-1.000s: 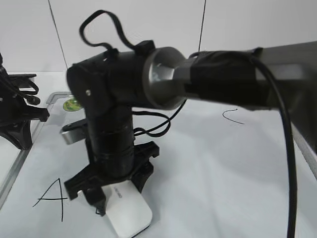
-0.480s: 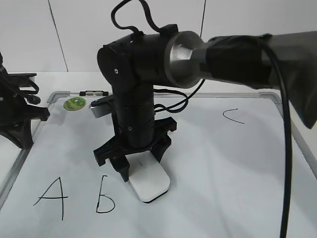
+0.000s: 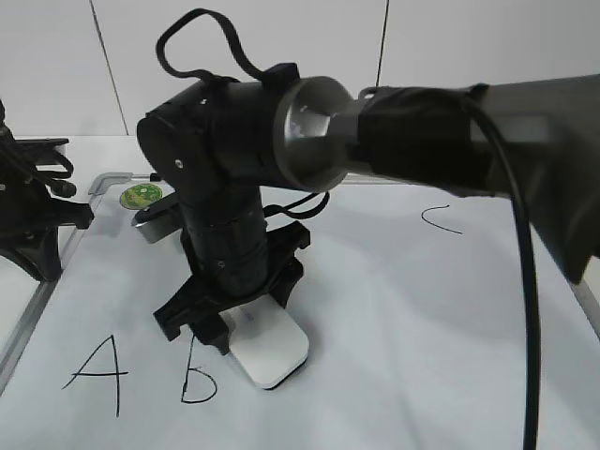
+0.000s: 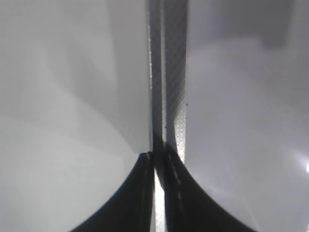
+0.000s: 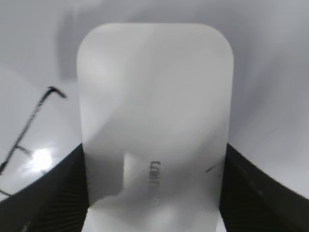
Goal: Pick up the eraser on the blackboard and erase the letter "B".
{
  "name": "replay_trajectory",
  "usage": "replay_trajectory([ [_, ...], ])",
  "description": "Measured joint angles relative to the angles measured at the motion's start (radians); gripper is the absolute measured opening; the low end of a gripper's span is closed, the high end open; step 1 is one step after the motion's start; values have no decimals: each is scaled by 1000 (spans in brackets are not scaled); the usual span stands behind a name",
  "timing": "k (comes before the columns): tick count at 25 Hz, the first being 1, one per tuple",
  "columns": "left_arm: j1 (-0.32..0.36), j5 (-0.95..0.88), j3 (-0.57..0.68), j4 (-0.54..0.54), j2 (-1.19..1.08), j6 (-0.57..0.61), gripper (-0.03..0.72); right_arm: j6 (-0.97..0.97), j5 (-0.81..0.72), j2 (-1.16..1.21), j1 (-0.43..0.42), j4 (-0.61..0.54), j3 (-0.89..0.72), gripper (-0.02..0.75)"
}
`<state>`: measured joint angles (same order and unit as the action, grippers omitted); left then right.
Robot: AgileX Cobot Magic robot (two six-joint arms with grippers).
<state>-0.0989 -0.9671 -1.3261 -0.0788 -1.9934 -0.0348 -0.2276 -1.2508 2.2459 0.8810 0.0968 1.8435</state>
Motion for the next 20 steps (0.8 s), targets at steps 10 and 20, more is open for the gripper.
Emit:
replay_trajectory([
  [10, 0, 0, 0, 0, 0, 0, 31, 35, 24, 2, 87, -79, 0, 549],
  [20, 0, 0, 0, 0, 0, 0, 31, 29, 26, 4, 141, -113, 0, 549],
])
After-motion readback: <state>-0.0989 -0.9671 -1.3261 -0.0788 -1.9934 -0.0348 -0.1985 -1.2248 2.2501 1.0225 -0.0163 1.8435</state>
